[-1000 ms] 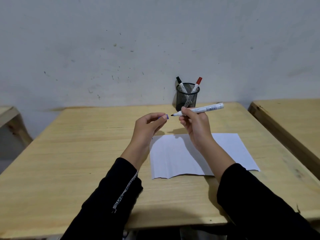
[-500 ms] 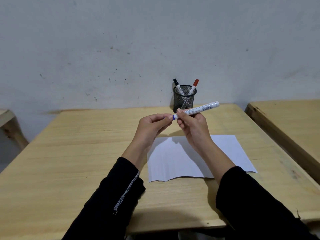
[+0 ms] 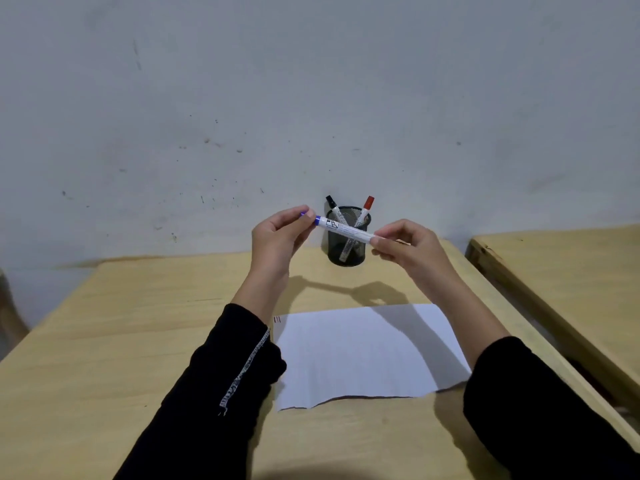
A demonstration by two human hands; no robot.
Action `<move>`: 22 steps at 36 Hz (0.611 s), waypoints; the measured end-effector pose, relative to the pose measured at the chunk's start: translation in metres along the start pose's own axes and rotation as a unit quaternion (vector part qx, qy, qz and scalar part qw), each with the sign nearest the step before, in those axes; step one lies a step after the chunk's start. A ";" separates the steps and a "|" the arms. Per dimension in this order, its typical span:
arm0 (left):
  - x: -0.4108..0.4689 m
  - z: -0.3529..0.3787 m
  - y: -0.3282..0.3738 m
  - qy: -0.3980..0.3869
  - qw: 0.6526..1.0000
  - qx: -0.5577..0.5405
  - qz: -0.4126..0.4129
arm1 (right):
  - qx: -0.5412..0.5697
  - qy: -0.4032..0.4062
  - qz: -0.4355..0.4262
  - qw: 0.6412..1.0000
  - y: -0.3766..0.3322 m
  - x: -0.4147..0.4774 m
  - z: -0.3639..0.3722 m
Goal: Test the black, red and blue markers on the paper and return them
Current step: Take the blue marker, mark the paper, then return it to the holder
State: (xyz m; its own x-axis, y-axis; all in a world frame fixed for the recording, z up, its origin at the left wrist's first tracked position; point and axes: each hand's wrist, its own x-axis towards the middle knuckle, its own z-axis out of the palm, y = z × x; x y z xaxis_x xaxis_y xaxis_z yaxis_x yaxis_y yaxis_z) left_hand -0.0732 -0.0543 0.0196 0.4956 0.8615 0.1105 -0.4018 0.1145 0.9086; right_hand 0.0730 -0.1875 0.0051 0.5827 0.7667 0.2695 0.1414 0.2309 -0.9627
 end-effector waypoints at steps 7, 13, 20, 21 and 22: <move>0.024 0.035 0.000 -0.036 0.985 0.135 0.099 | -0.257 -0.080 -0.032 0.963 0.003 0.014 -0.002; 0.040 0.055 -0.003 -0.094 0.971 0.187 0.116 | -0.287 -0.082 -0.042 0.954 0.008 0.036 0.007; 0.071 0.025 -0.031 -0.071 0.902 0.392 0.165 | -0.222 0.037 -0.068 0.972 0.011 0.078 0.000; 0.076 0.020 -0.039 -0.061 0.896 0.411 0.158 | -0.197 0.057 -0.076 0.976 0.010 0.085 0.000; 0.080 0.015 -0.047 -0.053 0.891 0.427 0.144 | -0.169 0.073 -0.082 0.979 0.009 0.090 0.000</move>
State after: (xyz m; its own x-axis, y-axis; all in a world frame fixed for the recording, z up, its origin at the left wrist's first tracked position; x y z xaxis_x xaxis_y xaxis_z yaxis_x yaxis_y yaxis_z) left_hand -0.0033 0.0021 -0.0085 0.5547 0.7374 0.3854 0.1853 -0.5610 0.8068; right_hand 0.1271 -0.1164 0.0206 0.6353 0.6361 0.4379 0.4848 0.1130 -0.8673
